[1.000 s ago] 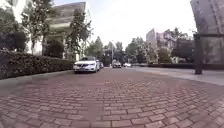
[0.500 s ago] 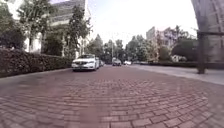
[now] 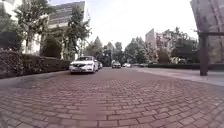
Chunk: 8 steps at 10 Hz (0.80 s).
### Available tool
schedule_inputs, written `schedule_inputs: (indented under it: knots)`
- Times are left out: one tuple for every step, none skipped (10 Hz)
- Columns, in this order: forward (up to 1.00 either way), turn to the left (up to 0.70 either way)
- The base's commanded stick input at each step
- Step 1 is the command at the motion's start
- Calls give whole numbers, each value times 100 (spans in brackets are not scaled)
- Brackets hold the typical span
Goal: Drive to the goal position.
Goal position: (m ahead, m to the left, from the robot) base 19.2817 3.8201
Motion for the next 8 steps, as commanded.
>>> schedule_inputs:
  knots:
    - [70, 0]
    - [70, 0]
    - [70, 0]
    - [70, 2]
    - [70, 11]
    - [70, 14]
    - [70, 14]
    - [70, 10]
